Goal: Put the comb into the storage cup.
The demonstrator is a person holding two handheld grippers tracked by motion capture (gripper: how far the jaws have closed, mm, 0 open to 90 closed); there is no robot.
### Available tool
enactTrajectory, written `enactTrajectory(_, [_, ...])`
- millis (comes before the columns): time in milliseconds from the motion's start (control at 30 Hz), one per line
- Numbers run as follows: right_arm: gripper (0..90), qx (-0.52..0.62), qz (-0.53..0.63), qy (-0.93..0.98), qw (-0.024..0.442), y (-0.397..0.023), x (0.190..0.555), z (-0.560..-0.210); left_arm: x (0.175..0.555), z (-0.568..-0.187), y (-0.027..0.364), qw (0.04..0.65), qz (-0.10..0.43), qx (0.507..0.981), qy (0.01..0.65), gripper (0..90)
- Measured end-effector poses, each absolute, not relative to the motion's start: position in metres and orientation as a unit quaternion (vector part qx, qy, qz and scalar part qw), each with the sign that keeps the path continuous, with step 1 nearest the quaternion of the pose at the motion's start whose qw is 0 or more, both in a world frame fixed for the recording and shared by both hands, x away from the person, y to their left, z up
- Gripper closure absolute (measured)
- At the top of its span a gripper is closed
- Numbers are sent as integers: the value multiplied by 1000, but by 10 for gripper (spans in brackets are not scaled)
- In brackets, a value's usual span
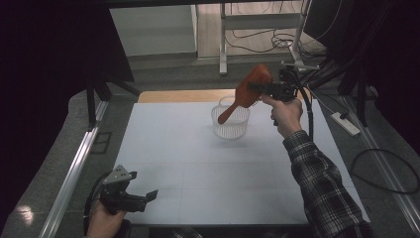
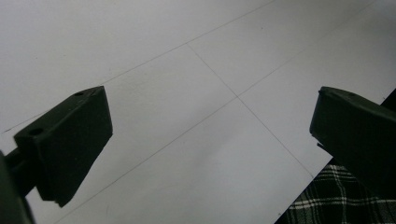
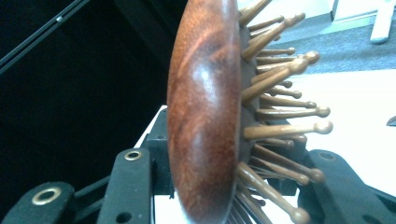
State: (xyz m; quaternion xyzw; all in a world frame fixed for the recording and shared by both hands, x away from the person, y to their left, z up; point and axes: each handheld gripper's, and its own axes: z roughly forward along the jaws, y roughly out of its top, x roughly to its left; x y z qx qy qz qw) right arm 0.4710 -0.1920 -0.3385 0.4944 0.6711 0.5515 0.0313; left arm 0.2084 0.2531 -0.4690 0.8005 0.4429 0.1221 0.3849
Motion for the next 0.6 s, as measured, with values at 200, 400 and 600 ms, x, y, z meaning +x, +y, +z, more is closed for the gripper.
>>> enactTrajectory(200, [535, 500, 550, 667, 42, -192, 479, -338, 209, -469, 253, 384, 118, 801, 443, 3])
enactTrajectory(400, [534, 504, 547, 667, 49, -191, 484, -341, 210, -470, 254, 386, 113, 800, 445, 1])
enactTrajectory(600, [534, 507, 536, 672, 58, -186, 489, -348, 211, -470, 255, 386, 110, 800, 447, 0])
